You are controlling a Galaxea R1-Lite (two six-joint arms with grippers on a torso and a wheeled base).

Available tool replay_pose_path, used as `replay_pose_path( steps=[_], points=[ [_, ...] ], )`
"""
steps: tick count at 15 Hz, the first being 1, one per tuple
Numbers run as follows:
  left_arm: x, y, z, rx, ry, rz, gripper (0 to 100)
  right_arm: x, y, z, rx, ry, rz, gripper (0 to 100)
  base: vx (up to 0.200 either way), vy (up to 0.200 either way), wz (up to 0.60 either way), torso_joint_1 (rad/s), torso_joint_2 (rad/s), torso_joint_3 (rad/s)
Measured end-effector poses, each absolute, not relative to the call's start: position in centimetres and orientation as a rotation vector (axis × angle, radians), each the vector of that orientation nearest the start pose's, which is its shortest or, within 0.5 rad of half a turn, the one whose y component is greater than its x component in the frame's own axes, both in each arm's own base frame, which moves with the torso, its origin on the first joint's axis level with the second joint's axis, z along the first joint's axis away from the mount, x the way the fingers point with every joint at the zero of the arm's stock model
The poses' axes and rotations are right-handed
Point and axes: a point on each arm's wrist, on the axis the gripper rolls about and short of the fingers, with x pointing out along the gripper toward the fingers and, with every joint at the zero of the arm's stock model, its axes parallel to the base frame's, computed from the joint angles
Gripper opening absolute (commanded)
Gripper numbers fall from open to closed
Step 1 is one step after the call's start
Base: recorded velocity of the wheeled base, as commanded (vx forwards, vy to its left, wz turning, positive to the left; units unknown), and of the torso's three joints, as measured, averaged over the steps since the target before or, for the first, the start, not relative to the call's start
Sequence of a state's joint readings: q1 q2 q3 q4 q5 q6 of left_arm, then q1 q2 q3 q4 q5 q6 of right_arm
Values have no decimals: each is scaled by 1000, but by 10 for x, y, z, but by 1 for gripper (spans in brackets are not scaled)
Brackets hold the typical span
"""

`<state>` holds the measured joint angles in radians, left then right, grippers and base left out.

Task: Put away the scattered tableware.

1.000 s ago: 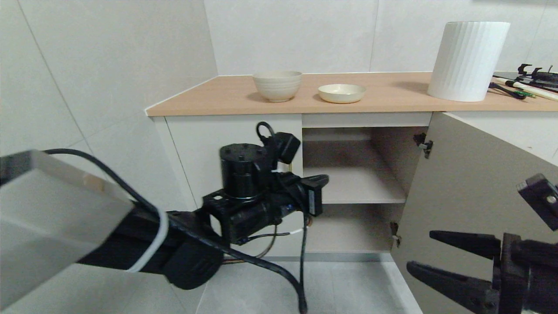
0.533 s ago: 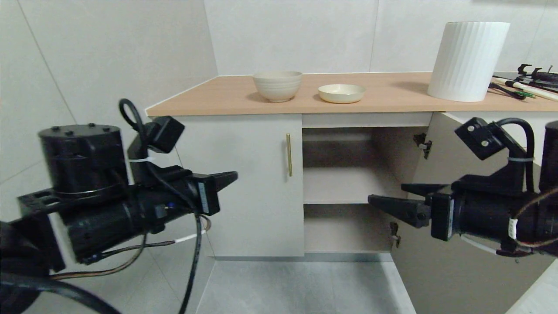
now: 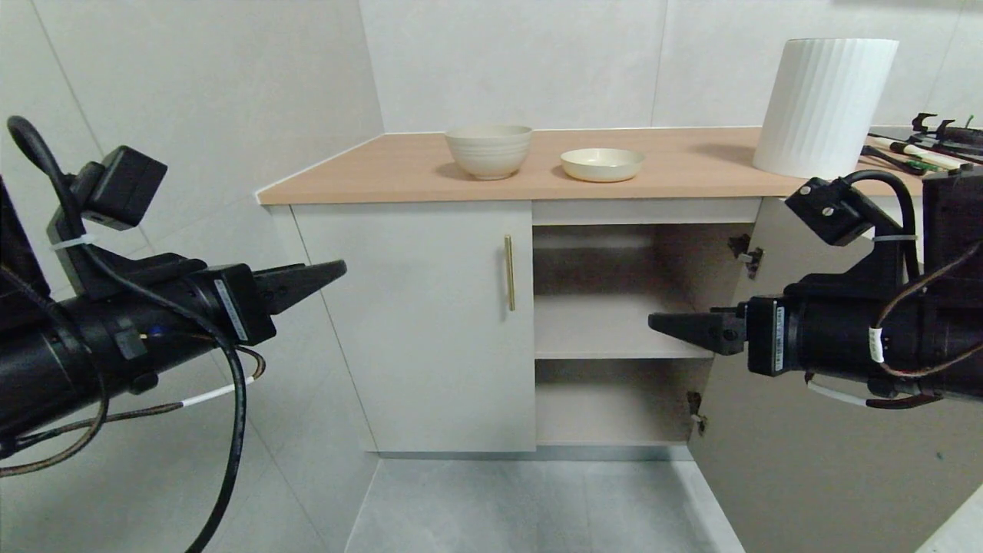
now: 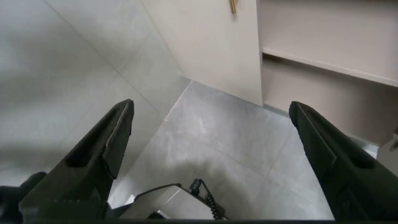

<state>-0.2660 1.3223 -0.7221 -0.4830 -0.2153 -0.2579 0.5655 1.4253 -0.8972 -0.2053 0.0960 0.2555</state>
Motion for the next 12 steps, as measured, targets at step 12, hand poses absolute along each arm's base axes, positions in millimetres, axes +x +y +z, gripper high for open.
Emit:
replay_pose_path(
  steps=[12],
  points=[
    [206, -61, 248, -256, 172, -479, 100, 197, 126, 256, 213, 360, 605, 100, 83, 0, 0, 1, 2, 0]
  ],
)
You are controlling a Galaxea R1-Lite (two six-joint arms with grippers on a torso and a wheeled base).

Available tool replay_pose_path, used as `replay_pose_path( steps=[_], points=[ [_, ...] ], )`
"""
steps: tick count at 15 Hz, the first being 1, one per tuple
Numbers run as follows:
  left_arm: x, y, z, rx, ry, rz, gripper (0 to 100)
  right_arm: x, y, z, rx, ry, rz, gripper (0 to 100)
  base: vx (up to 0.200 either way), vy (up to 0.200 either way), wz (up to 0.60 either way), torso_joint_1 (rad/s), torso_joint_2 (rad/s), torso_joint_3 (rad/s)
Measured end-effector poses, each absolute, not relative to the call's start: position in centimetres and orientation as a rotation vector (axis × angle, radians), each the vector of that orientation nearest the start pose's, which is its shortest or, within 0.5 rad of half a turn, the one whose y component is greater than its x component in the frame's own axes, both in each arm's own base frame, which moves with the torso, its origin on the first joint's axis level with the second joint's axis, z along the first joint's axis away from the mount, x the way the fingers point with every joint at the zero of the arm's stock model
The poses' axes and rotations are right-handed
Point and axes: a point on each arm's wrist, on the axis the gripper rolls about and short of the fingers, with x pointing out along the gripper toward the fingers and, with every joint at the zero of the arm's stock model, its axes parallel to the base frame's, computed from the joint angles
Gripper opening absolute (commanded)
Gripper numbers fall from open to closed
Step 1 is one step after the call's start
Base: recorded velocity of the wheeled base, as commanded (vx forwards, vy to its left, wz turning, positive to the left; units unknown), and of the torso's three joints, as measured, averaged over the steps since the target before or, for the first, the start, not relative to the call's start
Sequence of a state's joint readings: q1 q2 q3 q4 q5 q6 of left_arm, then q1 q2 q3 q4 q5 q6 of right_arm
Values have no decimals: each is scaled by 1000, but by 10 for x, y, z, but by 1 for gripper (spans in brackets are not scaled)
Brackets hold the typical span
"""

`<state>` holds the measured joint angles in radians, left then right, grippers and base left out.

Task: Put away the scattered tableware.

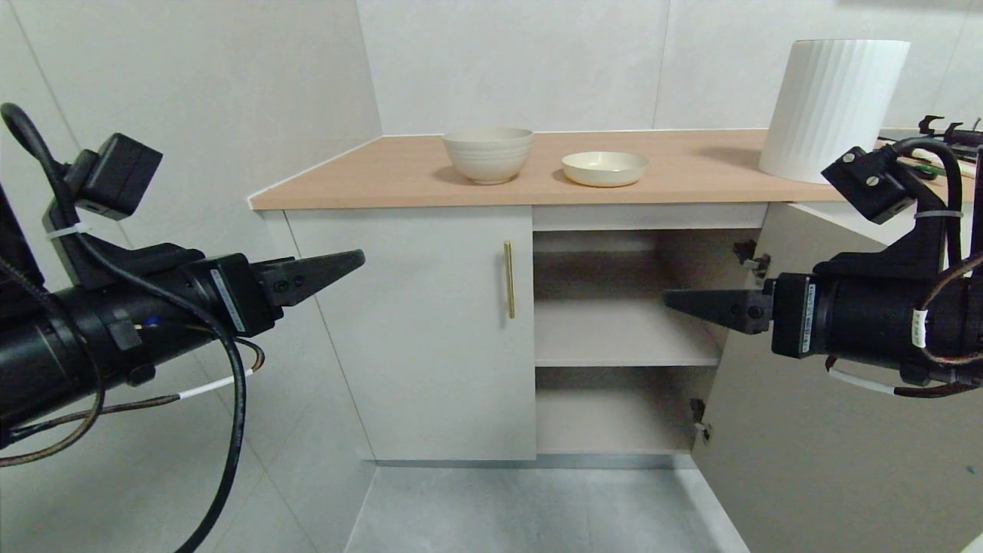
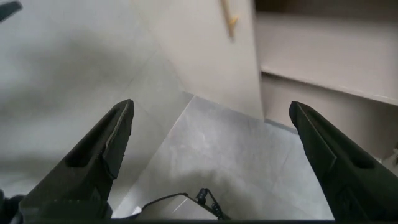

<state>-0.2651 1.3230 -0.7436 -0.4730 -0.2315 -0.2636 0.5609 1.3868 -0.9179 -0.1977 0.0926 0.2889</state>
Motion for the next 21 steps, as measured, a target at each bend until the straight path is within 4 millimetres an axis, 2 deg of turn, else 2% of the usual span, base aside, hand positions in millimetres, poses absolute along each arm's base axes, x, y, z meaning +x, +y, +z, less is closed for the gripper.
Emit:
replay_pose_path(
  steps=[10, 21],
  points=[
    [211, -58, 248, -259, 171, -458, 100, 191, 124, 258, 218, 358, 625, 100, 200, 0, 0, 2, 0, 0],
    [206, -57, 251, -259, 155, -463, 100, 179, 117, 260, 219, 338, 667, 100, 0, 0, 0, 0, 0, 0]
  ],
)
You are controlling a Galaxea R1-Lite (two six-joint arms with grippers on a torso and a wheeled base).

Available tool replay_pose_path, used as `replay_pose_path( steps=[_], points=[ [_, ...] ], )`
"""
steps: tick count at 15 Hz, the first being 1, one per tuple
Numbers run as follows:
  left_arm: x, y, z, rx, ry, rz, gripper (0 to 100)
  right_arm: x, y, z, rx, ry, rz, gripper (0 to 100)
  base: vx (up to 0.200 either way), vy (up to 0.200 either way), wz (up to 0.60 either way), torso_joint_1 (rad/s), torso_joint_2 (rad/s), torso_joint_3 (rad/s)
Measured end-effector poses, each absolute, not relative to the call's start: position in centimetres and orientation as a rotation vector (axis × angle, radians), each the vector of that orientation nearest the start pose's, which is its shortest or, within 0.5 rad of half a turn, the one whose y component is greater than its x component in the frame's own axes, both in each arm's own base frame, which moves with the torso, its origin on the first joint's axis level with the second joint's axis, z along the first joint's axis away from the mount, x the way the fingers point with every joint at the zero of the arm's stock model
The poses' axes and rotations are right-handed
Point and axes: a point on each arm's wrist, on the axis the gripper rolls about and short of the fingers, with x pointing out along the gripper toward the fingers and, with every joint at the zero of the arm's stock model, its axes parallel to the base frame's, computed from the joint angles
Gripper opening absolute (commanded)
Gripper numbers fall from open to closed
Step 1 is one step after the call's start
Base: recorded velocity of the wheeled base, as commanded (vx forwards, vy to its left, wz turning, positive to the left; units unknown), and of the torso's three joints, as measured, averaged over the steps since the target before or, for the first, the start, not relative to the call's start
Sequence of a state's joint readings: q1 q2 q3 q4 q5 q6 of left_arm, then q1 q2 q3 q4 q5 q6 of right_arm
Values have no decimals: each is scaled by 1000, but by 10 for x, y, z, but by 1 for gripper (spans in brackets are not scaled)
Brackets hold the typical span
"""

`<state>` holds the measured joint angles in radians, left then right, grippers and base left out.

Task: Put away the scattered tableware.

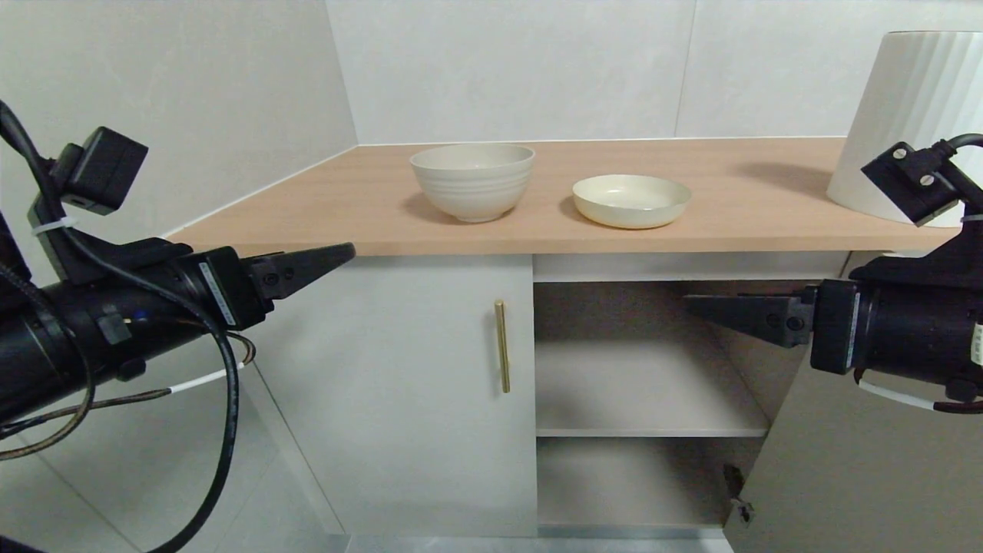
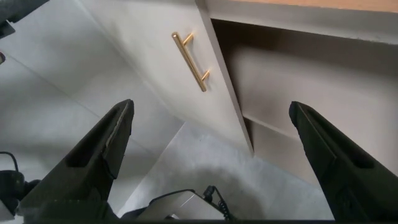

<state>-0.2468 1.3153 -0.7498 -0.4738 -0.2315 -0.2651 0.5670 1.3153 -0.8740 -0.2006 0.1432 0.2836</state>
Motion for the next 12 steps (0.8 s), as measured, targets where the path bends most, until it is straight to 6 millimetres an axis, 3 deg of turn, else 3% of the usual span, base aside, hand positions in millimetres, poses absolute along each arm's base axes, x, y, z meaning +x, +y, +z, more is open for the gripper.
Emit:
replay_pose_path(
  steps=[5, 12],
  points=[
    [208, -58, 249, -259, 166, -464, 100, 178, 118, 259, 218, 342, 668, 100, 0, 0, 0, 65, -235, -232],
    [222, -63, 239, -258, 209, -462, 100, 185, 121, 254, 216, 353, 662, 100, 0, 0, 0, 149, -493, -305]
  ],
)
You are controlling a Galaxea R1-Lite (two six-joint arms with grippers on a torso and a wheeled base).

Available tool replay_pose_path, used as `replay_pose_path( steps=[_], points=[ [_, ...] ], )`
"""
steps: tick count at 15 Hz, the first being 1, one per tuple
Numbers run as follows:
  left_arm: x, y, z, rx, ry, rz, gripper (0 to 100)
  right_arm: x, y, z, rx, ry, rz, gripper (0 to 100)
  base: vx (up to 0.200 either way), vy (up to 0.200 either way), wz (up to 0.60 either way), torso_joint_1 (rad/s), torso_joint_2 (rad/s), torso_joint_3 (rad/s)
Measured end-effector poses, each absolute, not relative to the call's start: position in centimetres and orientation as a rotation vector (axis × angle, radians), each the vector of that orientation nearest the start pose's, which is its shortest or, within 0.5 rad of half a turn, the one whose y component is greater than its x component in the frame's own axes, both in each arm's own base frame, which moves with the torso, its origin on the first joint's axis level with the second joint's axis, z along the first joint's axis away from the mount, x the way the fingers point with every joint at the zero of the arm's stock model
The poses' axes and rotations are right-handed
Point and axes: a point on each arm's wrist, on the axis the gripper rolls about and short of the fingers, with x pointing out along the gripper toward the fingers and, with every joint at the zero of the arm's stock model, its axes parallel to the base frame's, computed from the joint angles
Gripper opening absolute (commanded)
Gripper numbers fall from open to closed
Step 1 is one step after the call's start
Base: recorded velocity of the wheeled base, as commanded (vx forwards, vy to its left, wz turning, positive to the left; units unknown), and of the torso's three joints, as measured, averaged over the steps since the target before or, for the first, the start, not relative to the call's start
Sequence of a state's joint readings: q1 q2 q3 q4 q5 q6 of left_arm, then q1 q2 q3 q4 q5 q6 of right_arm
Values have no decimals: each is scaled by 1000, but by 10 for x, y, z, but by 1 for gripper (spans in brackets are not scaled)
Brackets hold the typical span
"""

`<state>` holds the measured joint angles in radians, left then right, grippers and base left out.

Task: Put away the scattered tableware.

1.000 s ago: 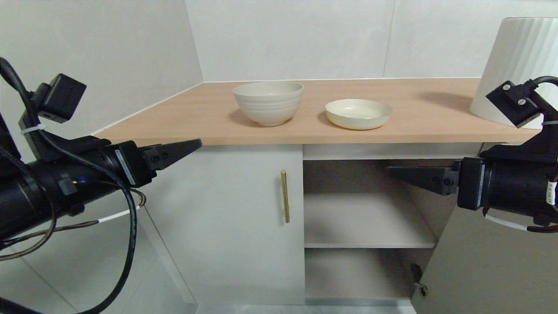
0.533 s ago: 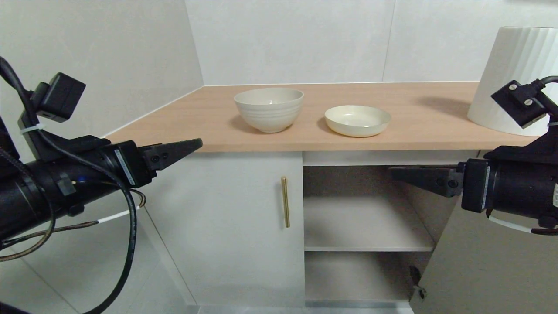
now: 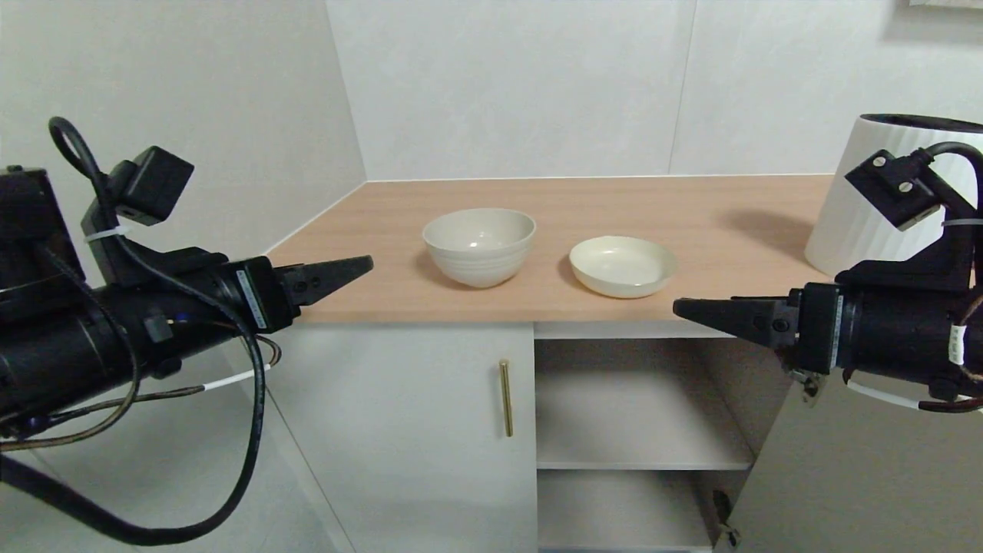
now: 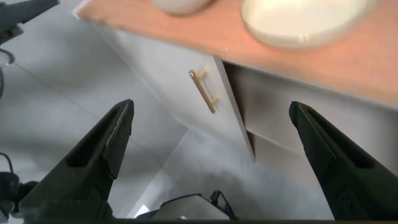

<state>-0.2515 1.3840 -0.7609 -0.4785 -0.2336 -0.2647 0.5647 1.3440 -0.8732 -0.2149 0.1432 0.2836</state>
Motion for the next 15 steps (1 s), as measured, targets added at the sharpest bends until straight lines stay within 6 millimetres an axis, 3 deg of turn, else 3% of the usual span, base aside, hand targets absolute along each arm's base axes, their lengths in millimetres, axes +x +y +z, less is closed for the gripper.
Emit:
replay_pose_path(
  steps=[4, 7, 9, 12, 15],
  points=[
    [239, -67, 233, -261, 241, -456, 100, 195, 125, 249, 215, 361, 652, 100, 0, 0, 0, 166, -436, -267],
    [256, -76, 230, -294, 289, -458, 100, 213, 129, 247, 226, 313, 635, 100, 0, 0, 0, 45, -119, -69],
    [268, -86, 229, -337, 387, -454, 100, 232, 133, 242, 224, 321, 568, 100, 0, 0, 0, 0, 0, 0],
    [287, -104, 233, -536, 551, -400, 100, 260, 137, 235, 204, 343, 385, 100, 0, 0, 0, 0, 0, 0],
    [307, -116, 228, -564, 563, -348, 100, 271, 141, 229, 196, 350, 330, 100, 0, 0, 0, 0, 0, 0]
  ],
)
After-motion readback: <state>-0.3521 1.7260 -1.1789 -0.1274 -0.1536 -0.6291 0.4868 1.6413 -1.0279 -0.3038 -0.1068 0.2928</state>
